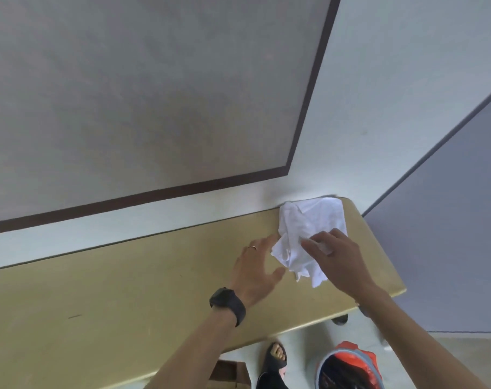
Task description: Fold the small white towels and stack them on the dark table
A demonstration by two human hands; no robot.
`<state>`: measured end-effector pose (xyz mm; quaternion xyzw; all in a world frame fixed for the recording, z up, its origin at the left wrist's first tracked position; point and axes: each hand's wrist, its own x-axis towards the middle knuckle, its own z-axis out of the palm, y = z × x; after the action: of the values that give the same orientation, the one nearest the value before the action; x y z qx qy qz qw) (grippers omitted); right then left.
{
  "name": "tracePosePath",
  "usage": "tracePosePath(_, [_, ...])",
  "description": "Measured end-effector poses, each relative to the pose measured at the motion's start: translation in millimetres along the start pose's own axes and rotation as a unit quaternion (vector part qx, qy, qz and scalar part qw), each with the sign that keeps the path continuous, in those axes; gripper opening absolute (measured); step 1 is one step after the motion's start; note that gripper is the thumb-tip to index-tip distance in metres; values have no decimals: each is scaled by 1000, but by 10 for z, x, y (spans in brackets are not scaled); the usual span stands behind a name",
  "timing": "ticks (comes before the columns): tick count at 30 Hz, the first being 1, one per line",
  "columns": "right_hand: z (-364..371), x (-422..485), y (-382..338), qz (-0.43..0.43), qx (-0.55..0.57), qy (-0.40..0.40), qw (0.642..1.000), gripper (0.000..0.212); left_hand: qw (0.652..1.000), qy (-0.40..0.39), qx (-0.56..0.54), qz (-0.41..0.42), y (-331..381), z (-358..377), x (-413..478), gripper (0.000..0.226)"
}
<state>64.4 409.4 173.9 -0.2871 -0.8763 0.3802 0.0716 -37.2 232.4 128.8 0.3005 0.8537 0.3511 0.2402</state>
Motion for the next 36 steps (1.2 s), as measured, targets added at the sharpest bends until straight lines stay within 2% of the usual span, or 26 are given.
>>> tracePosePath(2, [46, -208, -249, -16, 43, -10, 999, 14, 1000, 13, -11, 22, 2, -156, -206, 75])
tracePosePath(4, [119, -392, -471, -22, 88, -51, 995, 13, 999, 15, -26, 30, -33, -292, -406, 73])
tracePosePath(7, [289, -595, -689, -30, 124, -123, 984, 9, 995, 25, -87, 38, -110, -482, -696, 38])
tracePosePath(9, [429, -701, -758, -35, 132, -137, 981, 6, 992, 48, -106, 40, -185, -592, -886, 17])
tracePosePath(10, [503, -750, -784, -35, 129, -133, 982, 3, 992, 52, -115, 29, -233, -649, -976, 14])
tracePosePath(12, [676, -850, -821, -58, 100, -116, 986, 9, 992, 44, -122, -1, -326, -762, -1141, 15])
tracePosePath(17, [1074, -1017, -1026, -121, 74, -97, 985, 10, 999, 19, 25, 8, -570, -1055, -1427, 28])
tracePosePath(21, [1189, -1027, -1129, -145, 68, -78, 984, 11, 991, 15, 130, -2, -998, -1296, -1714, 30])
tracePosePath(27, [1314, -786, -1117, -203, -40, -84, 975, 4, 967, 25, 252, -37, -1672, -1719, -1930, 35])
tracePosePath(30, [1459, -515, -1140, -228, -99, -71, 966, 10, 955, 61, 284, -52, -1867, -1898, -1820, 35])
tracePosePath(36, [1617, -53, -1221, -239, -147, -4, 960, 15, 926, 203, 316, -24, -1970, -2189, -1432, 24])
